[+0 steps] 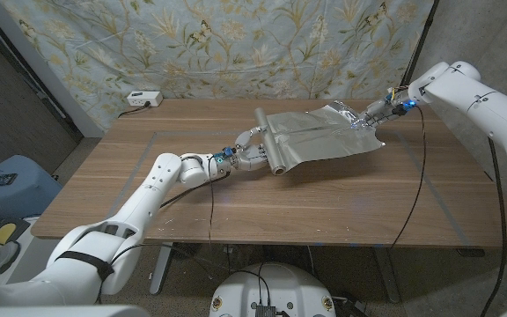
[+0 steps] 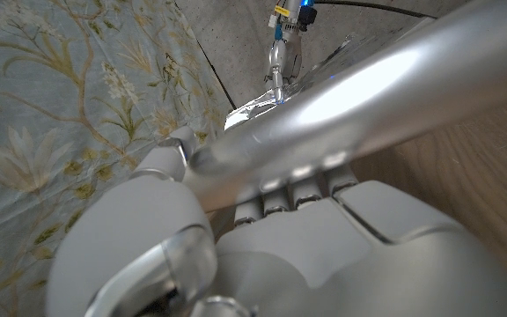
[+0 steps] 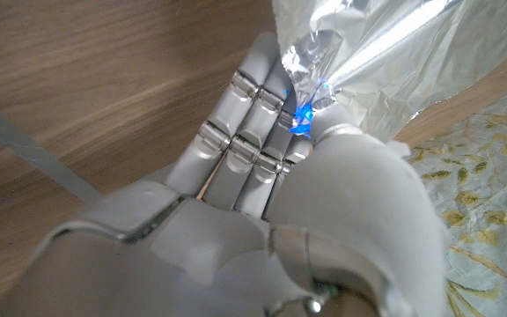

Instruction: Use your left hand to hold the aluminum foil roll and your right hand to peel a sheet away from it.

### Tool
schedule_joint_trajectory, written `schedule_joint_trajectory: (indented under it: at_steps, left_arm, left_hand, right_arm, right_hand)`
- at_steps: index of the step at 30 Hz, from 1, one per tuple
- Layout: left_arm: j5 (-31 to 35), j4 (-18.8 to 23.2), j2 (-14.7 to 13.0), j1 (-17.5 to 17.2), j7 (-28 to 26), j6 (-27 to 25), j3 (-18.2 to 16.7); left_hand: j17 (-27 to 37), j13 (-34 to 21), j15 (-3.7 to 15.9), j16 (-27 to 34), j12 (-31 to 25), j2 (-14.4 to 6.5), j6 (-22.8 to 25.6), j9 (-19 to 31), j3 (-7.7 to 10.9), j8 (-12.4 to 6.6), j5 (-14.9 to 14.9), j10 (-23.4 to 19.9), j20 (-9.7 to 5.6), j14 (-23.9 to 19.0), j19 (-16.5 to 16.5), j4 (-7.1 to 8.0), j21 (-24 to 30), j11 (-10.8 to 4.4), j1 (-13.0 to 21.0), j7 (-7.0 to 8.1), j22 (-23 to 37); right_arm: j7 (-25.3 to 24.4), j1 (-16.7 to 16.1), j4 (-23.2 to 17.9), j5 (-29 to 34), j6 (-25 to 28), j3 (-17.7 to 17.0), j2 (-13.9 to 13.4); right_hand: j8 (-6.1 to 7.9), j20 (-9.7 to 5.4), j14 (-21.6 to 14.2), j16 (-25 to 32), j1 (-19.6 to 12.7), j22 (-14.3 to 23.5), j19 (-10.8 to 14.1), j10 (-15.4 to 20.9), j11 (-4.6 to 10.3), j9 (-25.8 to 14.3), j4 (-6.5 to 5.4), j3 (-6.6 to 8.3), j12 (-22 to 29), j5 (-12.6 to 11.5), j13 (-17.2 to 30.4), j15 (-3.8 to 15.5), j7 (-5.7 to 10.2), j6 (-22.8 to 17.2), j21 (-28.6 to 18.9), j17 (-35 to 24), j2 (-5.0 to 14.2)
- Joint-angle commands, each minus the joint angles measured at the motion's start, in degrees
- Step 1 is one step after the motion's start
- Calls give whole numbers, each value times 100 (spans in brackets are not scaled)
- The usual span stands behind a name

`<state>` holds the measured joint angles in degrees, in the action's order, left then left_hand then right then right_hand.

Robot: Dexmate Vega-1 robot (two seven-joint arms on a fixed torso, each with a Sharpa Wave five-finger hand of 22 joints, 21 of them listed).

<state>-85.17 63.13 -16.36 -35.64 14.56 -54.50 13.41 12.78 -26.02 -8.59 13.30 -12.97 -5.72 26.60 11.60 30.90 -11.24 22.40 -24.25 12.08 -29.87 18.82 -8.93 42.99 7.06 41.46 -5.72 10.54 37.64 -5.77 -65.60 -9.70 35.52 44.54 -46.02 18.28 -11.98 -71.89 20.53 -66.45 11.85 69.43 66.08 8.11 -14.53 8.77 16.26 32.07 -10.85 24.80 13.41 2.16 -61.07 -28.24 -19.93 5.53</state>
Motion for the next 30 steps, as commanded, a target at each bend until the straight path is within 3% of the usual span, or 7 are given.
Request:
schedule_joint_trajectory:
  at_steps: [1, 11, 30]
  left_arm:
    - [-247, 253, -202, -172, -83, 78, 21]
    - [-421, 427, -388, -250, -107, 114, 13]
    - [-389, 230, -695, -10, 222, -124, 154]
  left_hand:
    - [1, -18, -14, 41, -60, -1, 33, 19, 29, -27, -16, 15, -11, 2, 61, -7, 7, 6, -53, 12, 20]
    - [-1, -16, -20, 37, -61, 3, 37, 19, 27, -29, -20, 14, -10, 10, 59, -1, -6, 10, -66, 19, 21]
    - [3, -12, -18, 42, -62, -10, 38, 18, 32, -29, -27, 18, -12, 18, 68, -11, -26, 18, -47, 1, 22]
  right_arm:
    - [-63, -21, -145, -33, 174, 14, -16]
    - [-122, -18, -268, -61, 309, 47, 29]
    - [-342, 1, -467, -168, 639, 110, 187]
  right_hand:
    - [-12, 7, -46, -23, -41, 25, -12, 53, 6, -17, -19, -18, 39, -38, 17, 11, -3, -7, -46, -35, 43]
    - [-20, 8, -60, -53, -50, 23, -29, 42, 12, -32, -19, -35, 40, -37, 26, 10, 2, -7, -89, -72, 43]
    - [-39, 7, -67, -111, -61, 18, -74, 32, 14, -44, -24, -57, 40, -39, 39, 11, 20, -11, -156, -130, 55]
